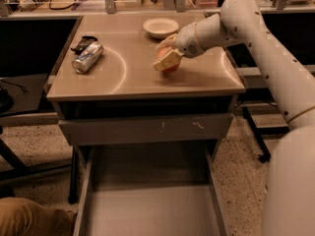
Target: Pick apple from middle drawer and place on counter
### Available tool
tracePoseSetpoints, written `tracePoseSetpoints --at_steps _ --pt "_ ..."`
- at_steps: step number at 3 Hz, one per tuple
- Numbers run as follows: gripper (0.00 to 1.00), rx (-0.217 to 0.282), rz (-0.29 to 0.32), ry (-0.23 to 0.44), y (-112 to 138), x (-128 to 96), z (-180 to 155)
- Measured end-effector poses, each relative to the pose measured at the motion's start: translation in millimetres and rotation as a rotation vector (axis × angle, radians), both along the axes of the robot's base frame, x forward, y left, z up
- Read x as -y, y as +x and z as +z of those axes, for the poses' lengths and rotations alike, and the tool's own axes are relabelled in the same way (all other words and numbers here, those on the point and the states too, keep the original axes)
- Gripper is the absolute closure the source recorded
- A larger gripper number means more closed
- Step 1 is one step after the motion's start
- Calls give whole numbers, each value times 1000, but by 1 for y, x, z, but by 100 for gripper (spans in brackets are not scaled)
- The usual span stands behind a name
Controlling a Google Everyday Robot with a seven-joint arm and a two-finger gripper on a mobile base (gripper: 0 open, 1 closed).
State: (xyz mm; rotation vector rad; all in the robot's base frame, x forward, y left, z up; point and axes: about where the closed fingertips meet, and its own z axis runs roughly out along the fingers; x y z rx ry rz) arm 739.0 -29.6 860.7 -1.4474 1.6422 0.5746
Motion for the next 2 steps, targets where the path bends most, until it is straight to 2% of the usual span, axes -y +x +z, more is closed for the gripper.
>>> tracePoseSetpoints --at_steps 1,2 --pt "100 -41 29 40 16 -20 -5" --pt "100 -74 45 52 23 -30 -10"
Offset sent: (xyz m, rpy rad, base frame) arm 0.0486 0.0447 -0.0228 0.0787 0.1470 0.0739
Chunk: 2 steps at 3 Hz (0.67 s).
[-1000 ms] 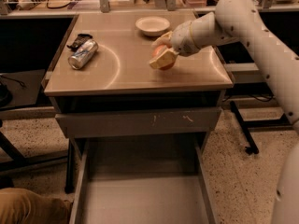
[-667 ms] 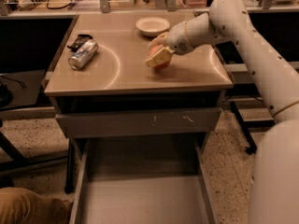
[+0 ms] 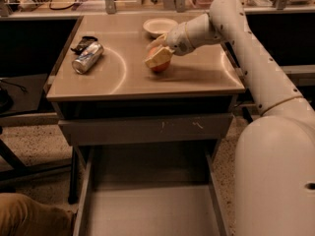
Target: Pick apple from middle drawer and place on counter
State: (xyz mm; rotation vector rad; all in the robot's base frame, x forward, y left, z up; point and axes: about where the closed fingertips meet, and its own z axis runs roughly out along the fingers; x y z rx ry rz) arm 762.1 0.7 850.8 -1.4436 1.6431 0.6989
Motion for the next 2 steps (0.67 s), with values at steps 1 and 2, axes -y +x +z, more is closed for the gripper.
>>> tracePoseSetpoints --at_steps 1,2 --pt "100 0 0 0 0 0 0" --pt "81 0 0 0 0 0 0"
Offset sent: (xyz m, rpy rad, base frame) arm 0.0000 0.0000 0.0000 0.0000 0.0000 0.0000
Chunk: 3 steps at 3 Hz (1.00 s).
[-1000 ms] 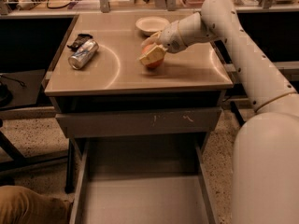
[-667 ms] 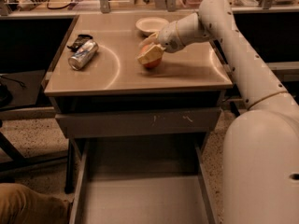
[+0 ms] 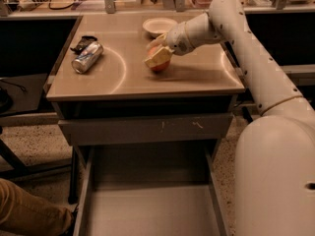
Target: Pick apple from middle drawer and place on counter
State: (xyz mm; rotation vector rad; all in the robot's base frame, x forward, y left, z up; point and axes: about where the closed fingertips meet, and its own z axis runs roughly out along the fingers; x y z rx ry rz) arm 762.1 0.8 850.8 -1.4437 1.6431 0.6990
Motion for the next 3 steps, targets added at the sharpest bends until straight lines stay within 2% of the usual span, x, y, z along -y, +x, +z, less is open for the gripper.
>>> tracePoseSetpoints --at_steps 3 --pt "11 0 0 0 0 0 0"
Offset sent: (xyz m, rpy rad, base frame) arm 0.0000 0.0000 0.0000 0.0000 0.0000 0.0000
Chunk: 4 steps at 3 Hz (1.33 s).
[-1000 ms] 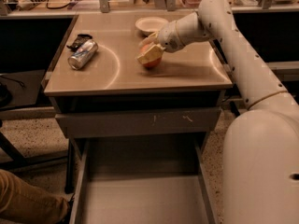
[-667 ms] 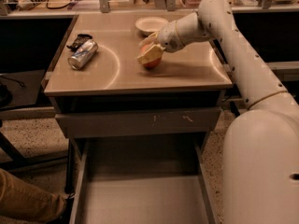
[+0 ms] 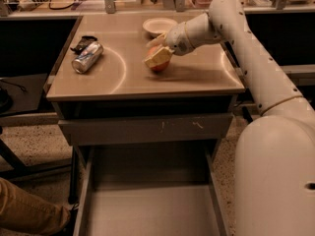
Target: Pick apple from middle drawer and place on counter
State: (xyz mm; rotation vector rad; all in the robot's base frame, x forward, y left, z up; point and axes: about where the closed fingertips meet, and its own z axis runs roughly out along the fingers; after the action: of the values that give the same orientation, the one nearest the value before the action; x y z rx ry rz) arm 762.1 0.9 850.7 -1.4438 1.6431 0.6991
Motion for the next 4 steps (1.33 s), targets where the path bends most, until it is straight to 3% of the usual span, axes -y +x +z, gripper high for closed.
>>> tracePoseSetpoints --at_steps 1,2,3,4 --pt "0 0 0 0 0 0 0" --pt "0 0 0 0 0 0 0" --pt "0 86 -18 -27 -6 8 42" --pt "0 242 -67 -72 -30 27 112"
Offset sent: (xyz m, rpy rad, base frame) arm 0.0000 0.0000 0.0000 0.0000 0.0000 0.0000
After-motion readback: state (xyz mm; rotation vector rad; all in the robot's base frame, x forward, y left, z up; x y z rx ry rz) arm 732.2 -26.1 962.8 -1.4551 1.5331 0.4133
